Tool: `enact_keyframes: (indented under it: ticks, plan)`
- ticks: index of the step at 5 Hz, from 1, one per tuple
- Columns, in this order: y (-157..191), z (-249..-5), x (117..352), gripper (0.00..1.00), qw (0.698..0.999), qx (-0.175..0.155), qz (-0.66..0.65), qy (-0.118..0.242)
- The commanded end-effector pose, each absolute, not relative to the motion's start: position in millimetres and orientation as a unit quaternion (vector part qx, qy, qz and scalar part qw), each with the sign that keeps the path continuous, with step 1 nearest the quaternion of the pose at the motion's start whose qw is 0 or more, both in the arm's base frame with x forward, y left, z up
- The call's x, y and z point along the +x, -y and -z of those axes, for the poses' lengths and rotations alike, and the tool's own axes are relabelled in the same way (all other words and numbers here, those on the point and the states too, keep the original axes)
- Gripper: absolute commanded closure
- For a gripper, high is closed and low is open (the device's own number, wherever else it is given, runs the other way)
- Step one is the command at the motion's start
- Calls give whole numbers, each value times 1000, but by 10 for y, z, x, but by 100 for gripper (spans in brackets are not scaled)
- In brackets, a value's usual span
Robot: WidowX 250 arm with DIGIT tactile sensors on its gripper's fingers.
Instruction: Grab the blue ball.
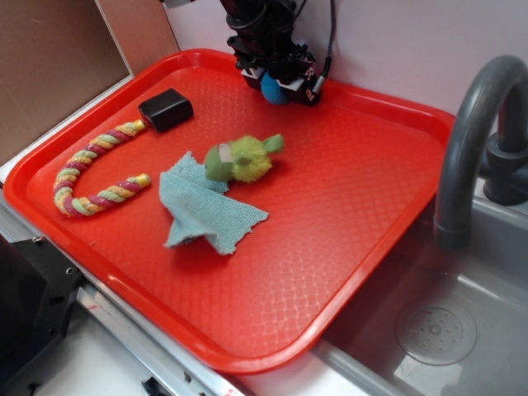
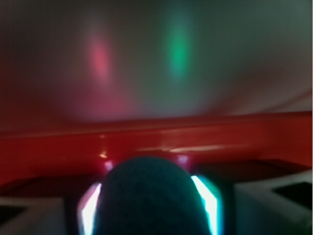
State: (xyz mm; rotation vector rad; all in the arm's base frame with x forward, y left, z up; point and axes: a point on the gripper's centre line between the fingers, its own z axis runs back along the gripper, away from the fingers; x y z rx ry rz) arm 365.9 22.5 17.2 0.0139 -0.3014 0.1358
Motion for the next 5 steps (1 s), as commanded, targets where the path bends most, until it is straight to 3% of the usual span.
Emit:
enact_keyframes:
  ticks: [1, 2, 3, 4, 5]
  plan:
    - [-92, -1027, 3316, 100, 988, 18, -105, 115]
    - [66, -1300, 3056, 100, 986, 36, -131, 94]
    - [134, -1600, 2693, 100, 992, -15, -109, 58]
    - [136, -1720, 2492, 100, 994, -37, -95, 26]
    - [180, -1673, 2474, 100, 998, -41, -58, 4]
